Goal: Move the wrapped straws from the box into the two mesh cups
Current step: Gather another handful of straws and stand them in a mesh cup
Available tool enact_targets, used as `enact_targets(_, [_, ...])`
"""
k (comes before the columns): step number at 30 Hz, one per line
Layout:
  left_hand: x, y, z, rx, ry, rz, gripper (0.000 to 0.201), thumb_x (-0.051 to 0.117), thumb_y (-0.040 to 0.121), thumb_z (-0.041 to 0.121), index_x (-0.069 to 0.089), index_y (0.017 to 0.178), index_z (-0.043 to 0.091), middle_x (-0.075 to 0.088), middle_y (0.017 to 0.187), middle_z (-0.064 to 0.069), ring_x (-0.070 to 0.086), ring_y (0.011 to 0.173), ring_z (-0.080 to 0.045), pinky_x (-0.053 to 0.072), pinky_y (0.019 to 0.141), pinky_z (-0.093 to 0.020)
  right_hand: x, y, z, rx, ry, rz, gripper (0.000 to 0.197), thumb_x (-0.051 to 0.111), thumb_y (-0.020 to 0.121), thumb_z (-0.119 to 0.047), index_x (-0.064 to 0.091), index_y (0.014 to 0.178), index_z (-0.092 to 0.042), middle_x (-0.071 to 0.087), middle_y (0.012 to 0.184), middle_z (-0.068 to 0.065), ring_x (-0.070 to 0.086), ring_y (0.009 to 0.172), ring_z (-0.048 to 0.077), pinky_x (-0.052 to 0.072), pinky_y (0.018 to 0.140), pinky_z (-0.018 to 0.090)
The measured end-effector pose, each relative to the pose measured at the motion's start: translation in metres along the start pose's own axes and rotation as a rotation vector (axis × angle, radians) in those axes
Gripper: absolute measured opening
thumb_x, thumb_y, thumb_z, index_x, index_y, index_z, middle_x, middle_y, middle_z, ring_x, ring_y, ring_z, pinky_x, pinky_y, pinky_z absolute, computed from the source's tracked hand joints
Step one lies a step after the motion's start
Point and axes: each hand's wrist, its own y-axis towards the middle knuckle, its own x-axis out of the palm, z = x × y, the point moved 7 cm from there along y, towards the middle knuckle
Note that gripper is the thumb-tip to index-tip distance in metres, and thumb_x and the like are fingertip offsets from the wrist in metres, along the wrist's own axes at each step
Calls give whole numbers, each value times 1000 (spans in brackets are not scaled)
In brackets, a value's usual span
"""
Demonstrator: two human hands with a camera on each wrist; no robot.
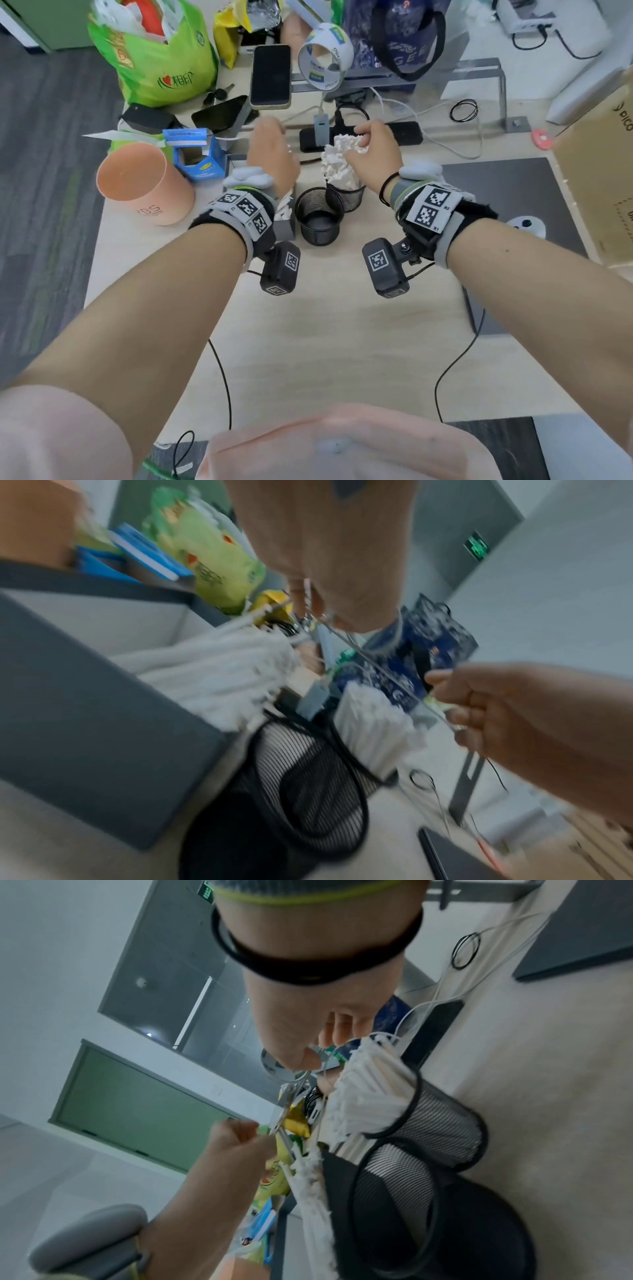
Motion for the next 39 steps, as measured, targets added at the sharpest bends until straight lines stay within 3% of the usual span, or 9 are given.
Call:
enact_targets(5, [-17, 10, -70, -263, 118, -218, 54, 62, 78, 9, 41, 124, -8, 52, 123, -26, 54, 108, -38, 45, 93, -44, 32, -1, -21, 36, 7, -75, 21, 54, 81, -12, 68, 96, -9, 53, 69, -10, 53, 81, 12, 45, 72, 24])
enact_targets(9, [15, 0, -93, -282, 288, -680, 73, 78, 67, 41, 47, 117, -2, 57, 103, -15, 58, 95, -32, 50, 90, -41, 63, -6, -24, 48, -56, -223, 12, 52, 82, -13, 58, 72, -17, 59, 76, 0, 58, 70, 18, 45, 50, 19])
enact_targets(12, [32, -6, -99, -231, 321, -795, 88, 81, 46, 58, 44, 108, 7, 60, 106, -9, 59, 95, -27, 52, 90, -46, 76, -10, -22, 107, -59, -283, 14, 50, 83, -13, 61, 91, -11, 59, 80, 4, 60, 62, 24, 45, 40, 22])
enact_targets(19, [44, -2, -90, -78, 220, -687, 96, 83, 65, 32, 30, 138, 3, 46, 135, -14, 48, 123, -30, 43, 104, -41, 105, -12, -19, 256, -86, -390, 51, 49, 88, -19, 38, 136, -7, 58, 58, 6, 50, 27, 10, 50, 50, 29])
enact_targets(22, [48, -3, -91, -64, 263, -653, 91, 80, 71, 27, 26, 140, 1, 38, 141, -18, 41, 130, -31, 38, 109, -42, 115, -11, -15, 286, -40, -394, 56, 47, 88, -17, 30, 140, -6, 61, 62, 9, 54, 42, 19, 54, 56, 34])
enact_targets(27, [53, -6, -94, -110, 229, -595, 82, 79, 69, 29, 33, 133, 4, 48, 131, -18, 50, 120, -34, 43, 102, -43, 127, -13, -10, 336, 30, -411, 57, 44, 89, -19, 26, 142, -8, 61, 64, 7, 58, 43, 18, 54, 56, 32])
enact_targets(31, [54, -10, -89, -68, 200, -569, 75, 74, 73, 35, 38, 135, 9, 47, 130, -17, 48, 121, -34, 41, 102, -42, 126, -14, -10, 383, 100, -386, 28, 35, 91, -25, 46, 112, -9, 52, 67, 6, 67, 83, 44, 52, 56, 38])
enact_targets(35, [52, -11, -86, -36, 51, -565, 50, 69, 78, 23, 52, 123, 9, 62, 119, -11, 59, 111, -29, 46, 89, -32, 120, -13, -10, 401, 153, -345, 34, 31, 92, -24, 49, 109, 1, 48, 69, 10, 62, 81, 46, 45, 53, 35])
enact_targets(39, [38, -9, -84, -37, -201, -505, 44, 71, 79, 15, 57, 120, 8, 66, 116, -11, 62, 108, -26, 41, 75, -19, 111, -10, -14, 366, 182, -300, 38, 30, 94, -31, 50, 108, -2, 57, 81, 14, 60, 74, 37, 53, 71, 46])
